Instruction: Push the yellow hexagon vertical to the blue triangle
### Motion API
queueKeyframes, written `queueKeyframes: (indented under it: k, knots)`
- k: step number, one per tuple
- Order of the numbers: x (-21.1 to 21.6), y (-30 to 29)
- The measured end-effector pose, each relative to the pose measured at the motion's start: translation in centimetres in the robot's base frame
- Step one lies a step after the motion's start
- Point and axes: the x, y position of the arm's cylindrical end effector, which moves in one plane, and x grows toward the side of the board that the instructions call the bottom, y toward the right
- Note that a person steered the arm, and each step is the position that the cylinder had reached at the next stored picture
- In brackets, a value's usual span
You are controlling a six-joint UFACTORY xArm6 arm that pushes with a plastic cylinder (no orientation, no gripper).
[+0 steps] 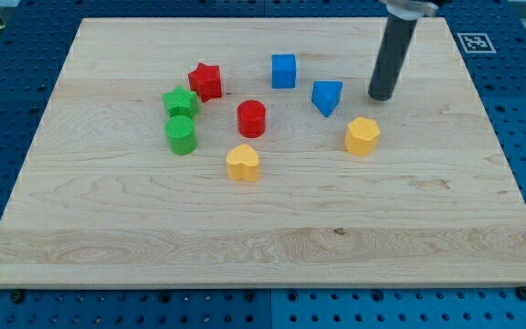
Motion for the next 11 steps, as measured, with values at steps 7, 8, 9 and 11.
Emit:
queueKeyframes:
  k: [7,8,9,11]
  knots:
    - [7.5,-4.5]
    - [7.5,-4.6]
    - [7.1,-5.0]
    - [8.1,-1.8]
